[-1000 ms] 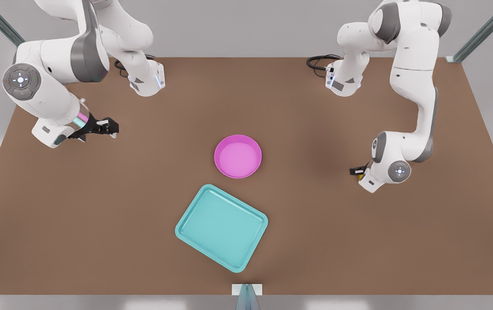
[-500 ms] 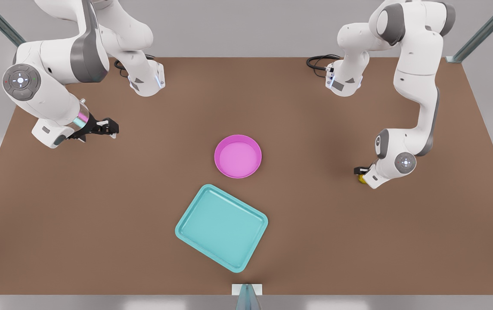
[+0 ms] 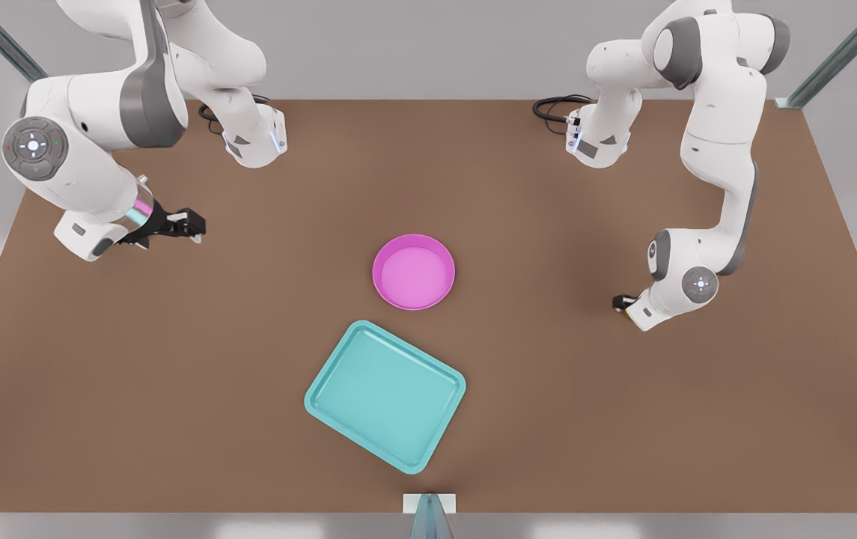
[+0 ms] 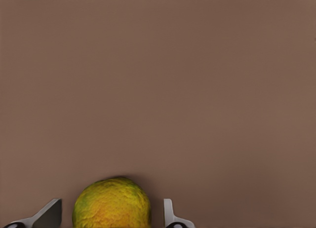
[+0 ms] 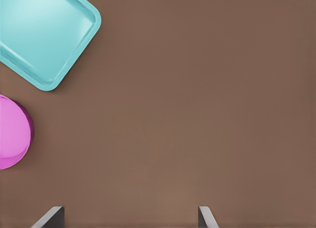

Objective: Place the orange on the plate with the left arm and the plate on the tray with the right arm

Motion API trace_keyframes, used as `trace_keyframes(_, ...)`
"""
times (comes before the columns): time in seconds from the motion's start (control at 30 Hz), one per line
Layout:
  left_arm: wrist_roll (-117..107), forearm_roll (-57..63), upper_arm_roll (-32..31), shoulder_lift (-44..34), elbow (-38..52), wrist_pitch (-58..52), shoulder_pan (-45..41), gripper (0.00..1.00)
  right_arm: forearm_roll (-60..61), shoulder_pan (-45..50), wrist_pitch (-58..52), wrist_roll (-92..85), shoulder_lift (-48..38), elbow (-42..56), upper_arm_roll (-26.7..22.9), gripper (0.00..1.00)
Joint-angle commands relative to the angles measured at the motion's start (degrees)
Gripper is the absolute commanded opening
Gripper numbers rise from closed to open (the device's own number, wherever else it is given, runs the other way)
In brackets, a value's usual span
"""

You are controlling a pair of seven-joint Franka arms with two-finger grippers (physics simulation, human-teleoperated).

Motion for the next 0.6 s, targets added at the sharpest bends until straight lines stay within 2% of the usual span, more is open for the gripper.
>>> trace_keyframes(0.0,2.7,0.1,0.0,0.2,0.0,1.4,-0.1,1.0,0.0,0.0,-0.1,0.3,0.0,0.0,0.0,1.0)
trace_keyframes(0.2,2.7,0.1,0.0,1.3,0.0,1.8,-0.1,1.0,0.0,0.1,-0.2,0.4,0.5,0.7,0.0,1.0)
trace_keyframes(0.23,2.7,0.1,0.0,1.3,0.0,1.7,-0.1,0.89,0.0,0.1,-0.2,0.4,0.5,0.7,0.0,1.0)
trace_keyframes(0.27,2.7,0.1,0.0,1.1,0.0,1.1,-0.1,0.73,0.0,0.1,-0.2,0.4,0.6,0.8,0.0,1.0)
trace_keyframes(0.3,2.6,0.1,0.0,0.9,0.0,0.9,-0.1,0.68,0.0,0.0,-0.1,0.4,0.6,0.9,0.0,1.0)
trace_keyframes(0.47,0.1,0.1,0.0,0.6,0.0,-0.3,-0.1,0.64,0.0,-0.1,-0.3,0.3,1.0,1.5,0.0,1.0)
trace_keyframes(0.53,-10.2,0.1,-0.8,-2.9,0.6,-8.5,-4.0,0.64,0.0,0.1,-0.4,0.3,1.1,1.5,0.0,1.0)
trace_keyframes(0.57,-14.3,0.1,-1.8,-2.9,1.3,-9.1,-6.8,0.64,0.0,0.1,-0.4,0.3,1.1,1.5,0.0,1.0)
